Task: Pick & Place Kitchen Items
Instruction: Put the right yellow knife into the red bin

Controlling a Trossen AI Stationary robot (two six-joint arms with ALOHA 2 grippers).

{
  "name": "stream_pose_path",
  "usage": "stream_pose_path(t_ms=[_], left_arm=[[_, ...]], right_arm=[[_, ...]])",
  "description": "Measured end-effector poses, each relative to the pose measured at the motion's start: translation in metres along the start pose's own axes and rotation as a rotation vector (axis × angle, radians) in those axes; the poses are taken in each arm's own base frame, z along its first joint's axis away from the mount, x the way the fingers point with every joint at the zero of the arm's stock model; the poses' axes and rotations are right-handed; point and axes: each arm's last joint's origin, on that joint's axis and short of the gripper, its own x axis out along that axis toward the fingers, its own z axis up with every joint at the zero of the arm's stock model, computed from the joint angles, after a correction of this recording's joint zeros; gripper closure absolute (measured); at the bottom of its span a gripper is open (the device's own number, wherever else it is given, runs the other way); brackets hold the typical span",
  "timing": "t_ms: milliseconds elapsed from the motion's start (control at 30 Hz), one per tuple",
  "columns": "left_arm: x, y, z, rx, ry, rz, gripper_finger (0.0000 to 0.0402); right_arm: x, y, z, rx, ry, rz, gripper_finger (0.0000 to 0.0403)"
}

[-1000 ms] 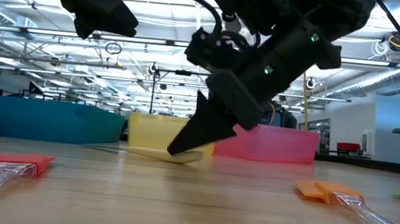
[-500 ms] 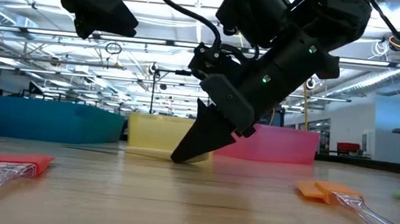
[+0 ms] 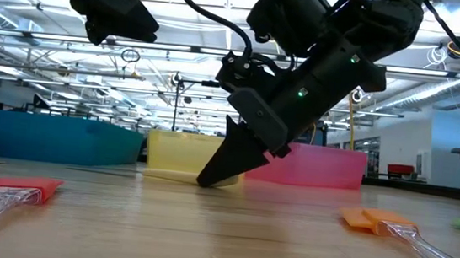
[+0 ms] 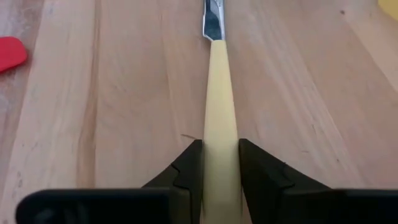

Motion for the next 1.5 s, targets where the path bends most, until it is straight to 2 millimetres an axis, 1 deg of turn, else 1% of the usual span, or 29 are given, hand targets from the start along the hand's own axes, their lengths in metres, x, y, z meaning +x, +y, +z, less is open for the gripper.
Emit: stream_pose_path(t_ms=[167, 333, 467, 667, 833, 967, 1200, 1333, 1500], left_arm=[[0.0, 0.0, 0.0, -0.01, 0.0, 0.0, 0.0279], [0.0, 0.0, 0.0, -0.013, 0.0, 0.001, 0.0279], [0.0, 0.0, 0.0, -0.016, 0.001, 0.001, 0.0279], [0.0, 0.0, -0.001, -0.017, 0.006, 0.003, 0.0279], [0.0, 0.0, -0.001, -0.019, 0.005, 0.003, 0.0279], [0.0, 0.0, -0.001, -0.02, 0.005, 0.004, 0.0279], [0.0, 0.0, -0.001, -0.036, 0.005, 0.004, 0.0279], [0.0, 0.0, -0.001, -0.043, 0.004, 0.005, 0.0279], [0.0, 0.0, 0.0, -0.048, 0.004, 0.005, 0.0279]], right_arm=[[0.0, 0.0, 0.0, -0.007, -0.002, 0.001, 0.0317], [-0.001, 0.0, 0.001, -0.029, 0.004, 0.027, 0.0328], [-0.007, 0.0, 0.006, -0.034, -0.001, 0.049, 0.0328], [-0.031, 0.0, 0.024, -0.049, -0.036, 0.059, 0.0322], [-0.053, -0.003, 0.036, -0.087, -0.047, 0.051, 0.0327], [-0.071, -0.008, 0.043, -0.097, -0.059, -0.046, 0.0325], [-0.104, -0.024, 0.049, -0.113, -0.041, -0.282, 0.0324], [-0.121, -0.034, 0.058, -0.092, -0.103, -0.414, 0.0324], [-0.138, -0.055, 0.07, -0.032, -0.18, -0.611, 0.0324]])
